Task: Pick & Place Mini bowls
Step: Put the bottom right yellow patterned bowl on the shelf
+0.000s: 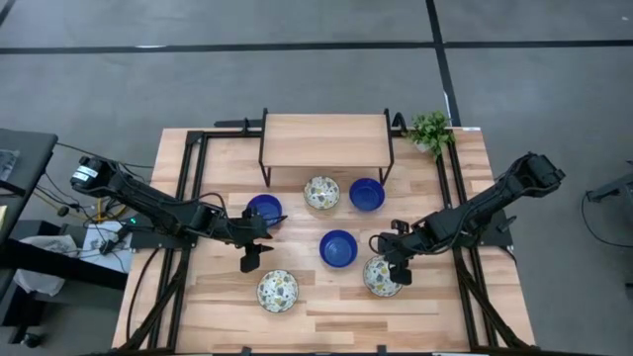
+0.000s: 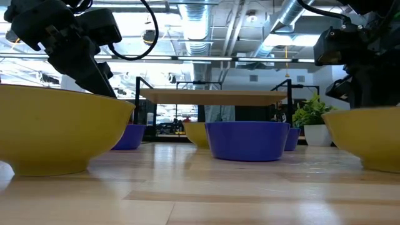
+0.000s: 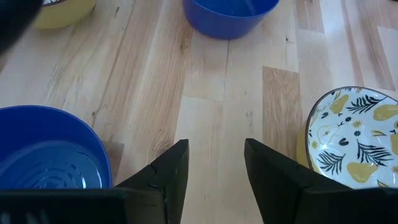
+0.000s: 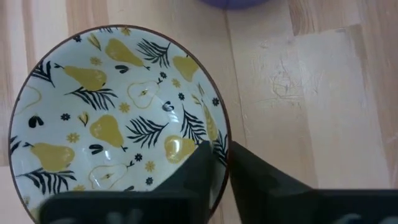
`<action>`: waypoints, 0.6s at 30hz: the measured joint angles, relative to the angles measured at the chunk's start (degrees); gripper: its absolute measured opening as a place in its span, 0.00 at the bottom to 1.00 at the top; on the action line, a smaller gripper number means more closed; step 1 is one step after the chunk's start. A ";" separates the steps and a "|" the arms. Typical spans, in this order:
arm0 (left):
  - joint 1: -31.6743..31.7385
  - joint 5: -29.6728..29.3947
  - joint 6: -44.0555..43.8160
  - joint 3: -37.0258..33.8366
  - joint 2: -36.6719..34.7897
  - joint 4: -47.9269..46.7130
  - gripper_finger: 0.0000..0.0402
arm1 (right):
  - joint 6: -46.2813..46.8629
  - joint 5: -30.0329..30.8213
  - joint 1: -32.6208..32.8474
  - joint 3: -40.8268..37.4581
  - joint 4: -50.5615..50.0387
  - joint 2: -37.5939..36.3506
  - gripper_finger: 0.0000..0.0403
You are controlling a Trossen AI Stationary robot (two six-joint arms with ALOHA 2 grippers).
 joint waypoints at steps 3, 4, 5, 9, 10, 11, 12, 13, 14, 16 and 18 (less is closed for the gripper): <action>0.00 0.00 0.00 0.00 0.00 0.01 0.39 | 0.26 -0.92 -0.03 0.28 0.44 -0.26 0.03; 0.00 0.00 0.00 0.00 0.00 0.03 0.39 | 0.81 -0.95 -0.06 0.26 0.33 -0.24 0.03; 0.00 0.00 0.00 0.00 0.00 0.04 0.39 | 1.36 -1.15 -0.24 0.21 0.20 -0.17 0.03; 0.00 0.00 0.00 0.00 0.00 0.31 0.39 | 1.92 -3.43 -1.24 0.20 0.25 -0.21 0.01; 0.00 0.00 0.00 0.00 0.00 0.32 0.39 | 1.94 -4.17 -1.63 0.23 0.23 -0.22 0.01; 0.00 0.00 0.00 0.00 0.00 0.36 0.39 | 1.92 -4.73 -2.14 0.38 0.08 -0.21 0.01; 0.00 0.00 0.01 0.00 0.00 0.42 0.39 | 1.76 -5.29 -2.63 0.74 -0.06 -0.17 0.01; 0.00 0.00 0.00 0.00 0.00 0.44 0.39 | 1.12 -5.85 -3.08 1.18 -0.23 -0.26 0.01; 0.00 0.00 0.00 0.00 0.00 0.52 0.39 | 0.05 -6.19 -3.52 1.66 -0.44 -0.48 0.01; -0.01 0.00 0.00 0.00 0.00 0.79 0.39 | -1.86 -6.23 -4.57 2.93 -2.02 -0.79 0.00; -0.02 0.00 0.00 0.00 0.00 0.85 0.39 | -3.75 -5.87 -5.65 5.13 -4.24 -1.96 0.00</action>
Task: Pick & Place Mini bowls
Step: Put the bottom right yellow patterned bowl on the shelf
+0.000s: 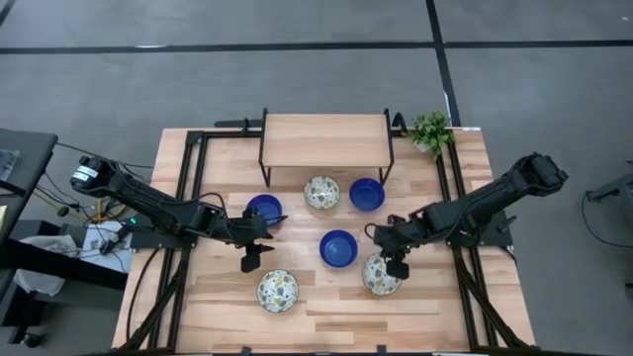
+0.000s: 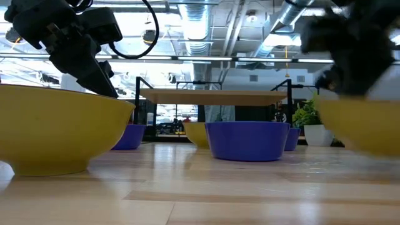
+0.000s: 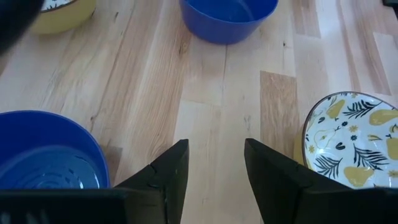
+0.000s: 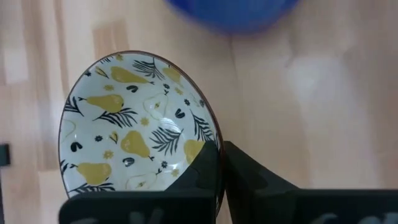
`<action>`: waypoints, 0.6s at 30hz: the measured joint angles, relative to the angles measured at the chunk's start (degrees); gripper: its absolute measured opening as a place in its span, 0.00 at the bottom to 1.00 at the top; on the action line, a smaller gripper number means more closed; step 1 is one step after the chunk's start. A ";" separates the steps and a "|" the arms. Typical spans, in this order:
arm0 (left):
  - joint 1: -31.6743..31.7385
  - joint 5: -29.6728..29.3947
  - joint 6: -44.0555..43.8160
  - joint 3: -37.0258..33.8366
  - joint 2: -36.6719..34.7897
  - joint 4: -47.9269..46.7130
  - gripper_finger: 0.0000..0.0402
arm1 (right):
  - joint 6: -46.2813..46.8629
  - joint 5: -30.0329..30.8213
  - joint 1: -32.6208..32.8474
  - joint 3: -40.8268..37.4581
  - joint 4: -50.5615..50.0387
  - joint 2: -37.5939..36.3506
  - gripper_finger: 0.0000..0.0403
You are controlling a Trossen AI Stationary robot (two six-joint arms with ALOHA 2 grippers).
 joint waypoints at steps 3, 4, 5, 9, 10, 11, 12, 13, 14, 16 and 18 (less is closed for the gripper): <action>0.01 0.00 0.00 0.00 0.00 0.24 0.39 | -2.53 -0.21 -2.19 3.95 -4.60 -1.80 0.00; 0.01 0.00 0.00 0.00 0.00 0.27 0.39 | -3.54 -0.37 -3.08 5.19 -6.90 -2.30 0.00; 0.02 0.00 0.01 0.00 0.00 0.28 0.39 | -4.56 -0.47 -4.04 6.56 -8.85 -2.72 0.00; 0.02 0.00 0.00 0.00 0.00 0.44 0.39 | -8.75 -0.42 -9.16 13.13 -14.68 -4.53 0.00; 0.02 0.00 0.00 0.00 0.00 0.53 0.39 | -9.85 -0.41 -10.75 14.73 -16.19 -4.74 0.00; 0.00 0.00 0.02 0.00 0.00 0.65 0.39 | -11.05 -0.42 -12.43 16.30 -17.46 -4.77 0.00; 0.02 0.00 0.02 0.00 0.00 0.73 0.39 | -12.16 -0.42 -14.36 17.98 -18.18 -4.77 0.00; 0.00 0.00 0.02 0.00 0.00 0.78 0.39 | -13.21 -0.40 -16.35 19.84 -18.70 -4.77 0.00; 0.00 0.00 0.02 0.00 0.00 0.82 0.39 | -14.11 -0.06 -18.42 21.54 -19.05 -4.79 0.00; 0.02 0.00 0.02 0.00 0.00 0.91 0.39 | -15.11 0.25 -22.92 24.64 -19.30 -4.45 0.00; 0.00 0.00 0.02 0.00 0.00 1.14 0.39 | -16.00 0.26 -27.73 27.05 -19.26 -4.22 0.00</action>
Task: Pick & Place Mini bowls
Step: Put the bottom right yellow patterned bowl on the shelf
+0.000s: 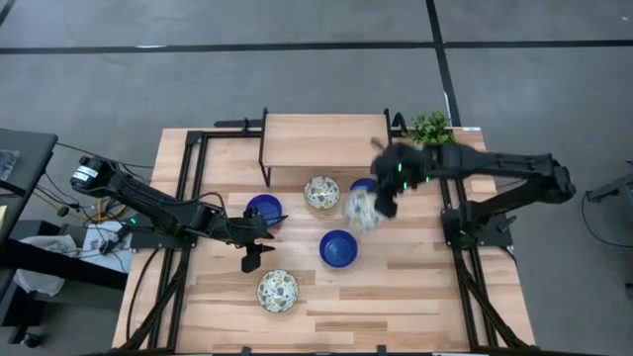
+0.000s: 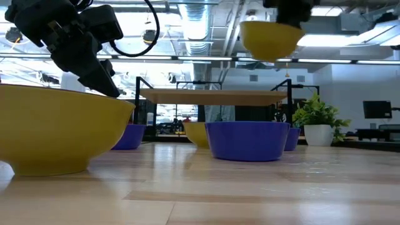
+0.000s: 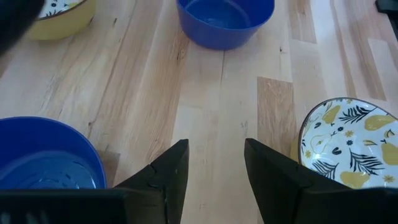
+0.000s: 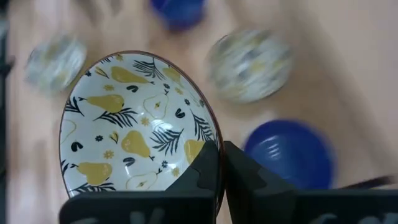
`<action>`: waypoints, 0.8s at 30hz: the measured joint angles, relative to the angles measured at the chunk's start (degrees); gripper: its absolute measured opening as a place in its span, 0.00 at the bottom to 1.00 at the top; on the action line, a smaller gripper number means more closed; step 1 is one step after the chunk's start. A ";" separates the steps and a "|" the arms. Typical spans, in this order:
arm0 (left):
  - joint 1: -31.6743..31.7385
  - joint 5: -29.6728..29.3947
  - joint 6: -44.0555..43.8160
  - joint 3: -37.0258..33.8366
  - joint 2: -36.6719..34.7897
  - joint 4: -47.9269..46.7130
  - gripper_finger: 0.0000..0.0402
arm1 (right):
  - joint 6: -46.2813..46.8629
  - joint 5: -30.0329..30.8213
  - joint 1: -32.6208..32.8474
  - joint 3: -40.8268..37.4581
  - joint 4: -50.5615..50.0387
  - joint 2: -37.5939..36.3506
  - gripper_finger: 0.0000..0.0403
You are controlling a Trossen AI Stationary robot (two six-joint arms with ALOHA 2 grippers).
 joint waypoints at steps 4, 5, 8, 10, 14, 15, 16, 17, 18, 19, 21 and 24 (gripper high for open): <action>0.01 0.00 0.00 0.00 0.00 0.11 0.39 | 2.26 -0.09 -10.05 3.48 1.76 -0.07 0.00; 0.02 0.00 0.00 0.00 0.00 0.13 0.39 | 2.76 -0.14 -12.71 4.18 1.34 -0.07 0.00; 0.00 0.00 0.00 0.00 0.00 0.16 0.39 | 4.41 -0.20 -20.01 5.51 1.79 0.57 0.00; 0.00 0.02 0.00 0.00 0.00 0.16 0.39 | 6.08 -0.67 -24.35 5.77 1.93 1.66 0.00; 0.00 0.00 0.01 0.00 0.00 0.30 0.39 | 7.45 -6.71 -30.50 6.02 4.07 5.12 0.00; 0.00 0.00 0.00 0.00 0.00 0.36 0.39 | 7.48 -8.28 -31.73 6.02 4.42 6.12 0.00; 0.00 0.00 0.01 0.00 0.00 0.40 0.39 | 7.48 -9.84 -32.92 6.02 4.45 7.14 0.00; 0.00 0.00 0.00 0.00 0.00 0.40 0.39 | 7.48 -11.25 -33.86 6.02 4.63 8.23 0.00; 0.00 0.02 0.00 0.00 0.00 0.42 0.39 | 7.48 -12.33 -34.62 6.02 5.11 9.29 0.00; 0.00 0.00 0.02 0.00 0.00 0.42 0.39 | 7.41 -13.23 -35.45 6.02 5.37 10.29 0.00; 0.00 0.00 0.02 0.00 0.00 0.44 0.39 | 7.10 -13.86 -36.84 6.00 5.13 11.89 0.00; 0.00 0.01 0.09 0.00 0.00 0.46 0.39 | 7.08 -13.82 -38.37 6.00 5.26 13.97 0.00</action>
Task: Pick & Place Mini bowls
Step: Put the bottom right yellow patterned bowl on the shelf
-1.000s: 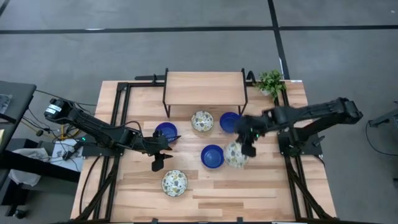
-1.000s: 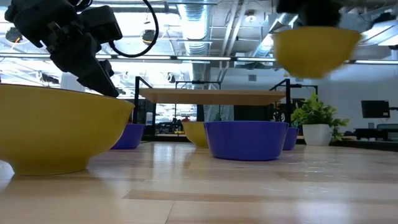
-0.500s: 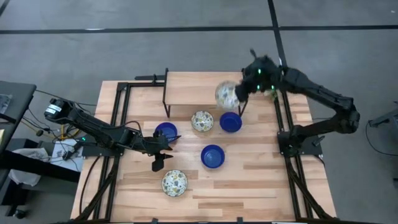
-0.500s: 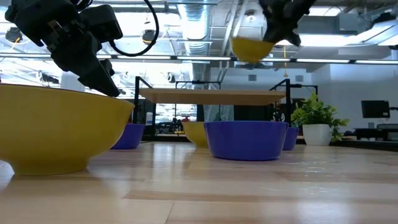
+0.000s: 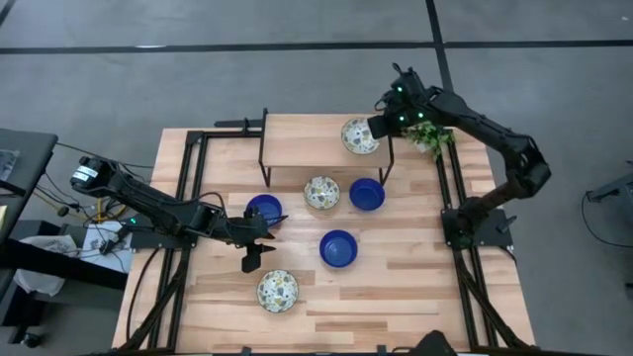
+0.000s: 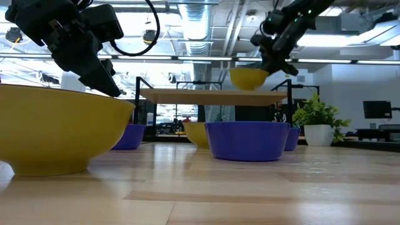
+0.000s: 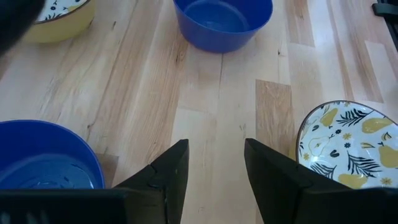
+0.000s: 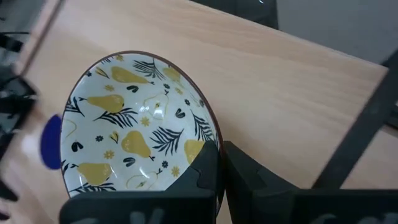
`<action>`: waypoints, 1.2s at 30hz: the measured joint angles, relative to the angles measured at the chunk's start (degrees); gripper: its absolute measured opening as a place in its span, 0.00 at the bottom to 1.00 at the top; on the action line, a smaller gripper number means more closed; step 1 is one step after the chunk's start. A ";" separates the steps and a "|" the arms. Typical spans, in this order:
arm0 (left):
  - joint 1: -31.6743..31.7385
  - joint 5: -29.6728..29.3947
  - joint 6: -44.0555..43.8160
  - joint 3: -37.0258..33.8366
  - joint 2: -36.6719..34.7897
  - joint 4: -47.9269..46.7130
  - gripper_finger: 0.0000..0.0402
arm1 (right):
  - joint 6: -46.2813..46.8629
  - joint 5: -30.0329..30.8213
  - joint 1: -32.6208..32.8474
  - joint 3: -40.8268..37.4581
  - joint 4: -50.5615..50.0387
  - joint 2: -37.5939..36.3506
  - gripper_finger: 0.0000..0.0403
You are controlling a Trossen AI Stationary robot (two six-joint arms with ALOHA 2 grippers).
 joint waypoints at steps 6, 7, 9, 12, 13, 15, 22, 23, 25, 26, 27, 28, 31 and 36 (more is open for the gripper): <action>0.00 0.02 0.08 0.00 0.00 0.04 0.39 | 0.13 -0.53 -2.02 0.02 -0.42 1.84 0.00; 0.00 0.00 0.08 0.00 0.00 0.04 0.39 | 0.17 -0.57 -2.18 0.02 -0.65 1.86 0.00; 0.00 0.01 0.08 0.00 0.00 0.04 0.39 | 0.19 -0.45 -2.22 0.07 -0.88 1.84 0.00; 0.01 0.00 0.10 0.00 0.00 0.07 0.39 | 0.44 -0.21 -2.21 0.07 -1.06 1.84 0.01; 0.02 -0.01 0.08 0.00 0.00 0.07 0.39 | 0.46 -0.12 -2.21 0.07 -1.11 1.84 0.01; 0.01 0.01 0.09 0.00 0.00 0.07 0.39 | 0.46 0.06 -2.21 0.07 -1.22 1.84 0.03; 0.00 -0.01 0.08 0.00 0.00 0.09 0.39 | 0.40 0.31 -2.10 1.06 -1.95 1.88 0.02; 0.00 0.01 0.08 0.00 0.00 0.09 0.39 | 0.40 0.31 -1.92 1.51 -1.92 1.91 0.02; 0.00 0.00 0.08 0.00 0.00 0.09 0.39 | 0.40 0.44 -1.58 2.63 -1.72 1.92 0.02; 0.00 -0.01 0.08 0.00 0.00 0.09 0.39 | 0.40 0.42 -1.37 3.09 -1.66 1.92 0.03; 0.01 0.01 0.08 0.00 0.00 0.09 0.39 | 0.40 0.40 -1.14 3.53 -1.69 1.92 0.03; 0.00 0.00 0.08 0.00 0.00 0.09 0.39 | 0.40 0.36 -0.88 3.89 -1.85 1.92 0.04; 0.00 0.00 0.08 0.00 0.00 0.09 0.39 | 0.38 0.28 -0.40 4.52 -3.09 1.88 0.07; 0.01 0.00 0.08 0.00 0.00 0.09 0.39 | -0.02 2.23 -0.62 4.55 -5.54 1.86 0.12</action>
